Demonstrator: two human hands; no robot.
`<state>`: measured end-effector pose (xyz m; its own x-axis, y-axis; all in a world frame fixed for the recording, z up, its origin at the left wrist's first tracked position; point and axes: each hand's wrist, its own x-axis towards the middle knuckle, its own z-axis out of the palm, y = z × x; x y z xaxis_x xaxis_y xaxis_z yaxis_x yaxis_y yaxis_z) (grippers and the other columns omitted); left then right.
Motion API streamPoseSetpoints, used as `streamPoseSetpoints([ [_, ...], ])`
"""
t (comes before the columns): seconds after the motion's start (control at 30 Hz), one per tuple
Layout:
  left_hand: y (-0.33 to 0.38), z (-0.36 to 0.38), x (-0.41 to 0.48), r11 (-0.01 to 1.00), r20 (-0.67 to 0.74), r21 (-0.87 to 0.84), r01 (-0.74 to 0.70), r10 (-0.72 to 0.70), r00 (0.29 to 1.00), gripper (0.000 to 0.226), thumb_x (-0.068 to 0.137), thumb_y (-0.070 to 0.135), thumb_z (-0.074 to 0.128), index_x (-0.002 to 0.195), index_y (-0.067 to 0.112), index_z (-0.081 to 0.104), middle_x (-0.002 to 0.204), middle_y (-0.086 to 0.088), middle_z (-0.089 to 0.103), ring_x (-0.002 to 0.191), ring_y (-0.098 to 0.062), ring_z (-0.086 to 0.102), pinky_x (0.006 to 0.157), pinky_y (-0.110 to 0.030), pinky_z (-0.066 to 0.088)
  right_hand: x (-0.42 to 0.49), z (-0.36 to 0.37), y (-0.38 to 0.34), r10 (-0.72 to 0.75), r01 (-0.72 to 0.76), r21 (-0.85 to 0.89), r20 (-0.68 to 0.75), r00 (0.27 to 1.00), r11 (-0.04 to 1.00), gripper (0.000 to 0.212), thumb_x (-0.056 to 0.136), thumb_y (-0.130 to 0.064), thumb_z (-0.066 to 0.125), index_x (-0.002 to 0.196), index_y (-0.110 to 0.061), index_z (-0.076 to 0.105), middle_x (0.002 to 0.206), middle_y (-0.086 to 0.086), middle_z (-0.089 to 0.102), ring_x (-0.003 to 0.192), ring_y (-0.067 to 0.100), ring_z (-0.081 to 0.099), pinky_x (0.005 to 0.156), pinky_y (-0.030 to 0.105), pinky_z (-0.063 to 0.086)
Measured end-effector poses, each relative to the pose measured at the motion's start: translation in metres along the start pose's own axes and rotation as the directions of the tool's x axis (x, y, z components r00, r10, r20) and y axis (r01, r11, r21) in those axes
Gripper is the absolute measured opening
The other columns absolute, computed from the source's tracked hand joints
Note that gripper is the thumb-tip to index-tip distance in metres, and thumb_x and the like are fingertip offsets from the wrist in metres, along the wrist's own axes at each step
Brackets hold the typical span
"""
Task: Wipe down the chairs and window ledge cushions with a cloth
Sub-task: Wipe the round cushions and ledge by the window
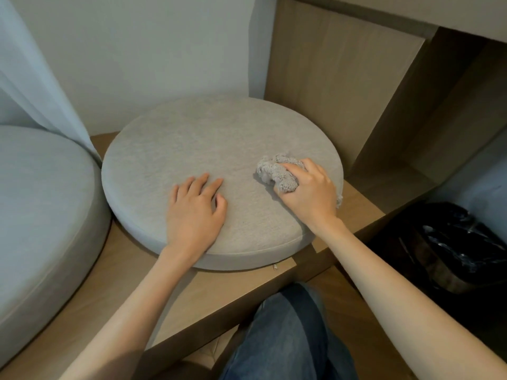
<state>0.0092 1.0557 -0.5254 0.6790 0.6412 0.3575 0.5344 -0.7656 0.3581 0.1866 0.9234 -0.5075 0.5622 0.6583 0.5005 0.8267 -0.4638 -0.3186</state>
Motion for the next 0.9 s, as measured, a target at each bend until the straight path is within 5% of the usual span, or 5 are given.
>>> streamPoseSetpoints([
  [0.1, -0.016, -0.004, 0.017, 0.998, -0.002, -0.032, -0.049, 0.049, 0.999, 0.034, 0.095, 0.029, 0.048, 0.126, 0.023, 0.061, 0.133, -0.005, 0.057, 0.116, -0.025, 0.047, 0.097, -0.036, 0.034, 0.027, -0.001, 0.002, 0.075, -0.075, 0.021, -0.035, 0.997, 0.997, 0.04, 0.084, -0.041, 0.063, 0.122, -0.029, 0.062, 0.093, -0.003, 0.049, 0.096, 0.024, 0.05, 0.066, 0.029, 0.031],
  [0.33, -0.043, -0.003, 0.028, 0.998, -0.003, 0.015, 0.065, -0.065, 0.998, 0.039, 0.095, 0.044, 0.037, 0.13, 0.037, 0.054, 0.143, 0.002, 0.047, 0.133, -0.02, 0.035, 0.114, -0.053, 0.014, 0.023, 0.017, -0.035, 0.103, -0.102, -0.023, 0.068, 0.992, 0.995, 0.036, 0.089, -0.031, 0.059, 0.125, -0.022, 0.061, 0.106, 0.007, 0.061, 0.094, 0.027, 0.056, 0.07, 0.029, 0.035],
  [0.57, -0.046, 0.0, 0.027, 0.997, -0.031, -0.017, 0.081, -0.082, 0.996, 0.04, 0.096, 0.046, 0.037, 0.131, 0.036, 0.054, 0.145, 0.004, 0.045, 0.138, -0.018, 0.032, 0.116, -0.049, 0.01, -0.017, 0.014, -0.069, -0.155, 0.143, 0.1, 0.128, 0.98, 0.985, 0.044, 0.081, -0.033, 0.07, 0.123, -0.022, 0.063, 0.097, 0.001, 0.061, 0.081, 0.017, 0.057, 0.065, 0.024, 0.037],
  [0.77, -0.042, -0.003, 0.024, 0.996, -0.05, -0.026, 0.08, -0.081, 0.995, 0.039, 0.097, 0.042, 0.037, 0.131, 0.033, 0.055, 0.145, 0.002, 0.045, 0.138, -0.02, 0.033, 0.116, -0.05, 0.01, 0.014, -0.014, 0.003, 0.223, -0.219, -0.113, 0.023, 0.975, 0.969, 0.045, 0.087, -0.028, 0.068, 0.131, -0.019, 0.058, 0.115, 0.006, 0.063, 0.099, 0.021, 0.058, 0.076, 0.027, 0.039],
  [0.9, -0.037, -0.004, 0.024, 0.995, -0.061, -0.031, 0.097, -0.099, 0.993, 0.039, 0.097, 0.04, 0.038, 0.13, 0.031, 0.057, 0.144, 0.0, 0.046, 0.137, -0.021, 0.033, 0.116, -0.05, 0.009, -0.014, -0.001, -0.042, 0.189, -0.193, 0.046, 0.086, 0.978, 0.98, 0.048, 0.081, -0.015, 0.071, 0.128, -0.018, 0.06, 0.11, 0.006, 0.066, 0.091, 0.02, 0.059, 0.076, 0.027, 0.043],
])
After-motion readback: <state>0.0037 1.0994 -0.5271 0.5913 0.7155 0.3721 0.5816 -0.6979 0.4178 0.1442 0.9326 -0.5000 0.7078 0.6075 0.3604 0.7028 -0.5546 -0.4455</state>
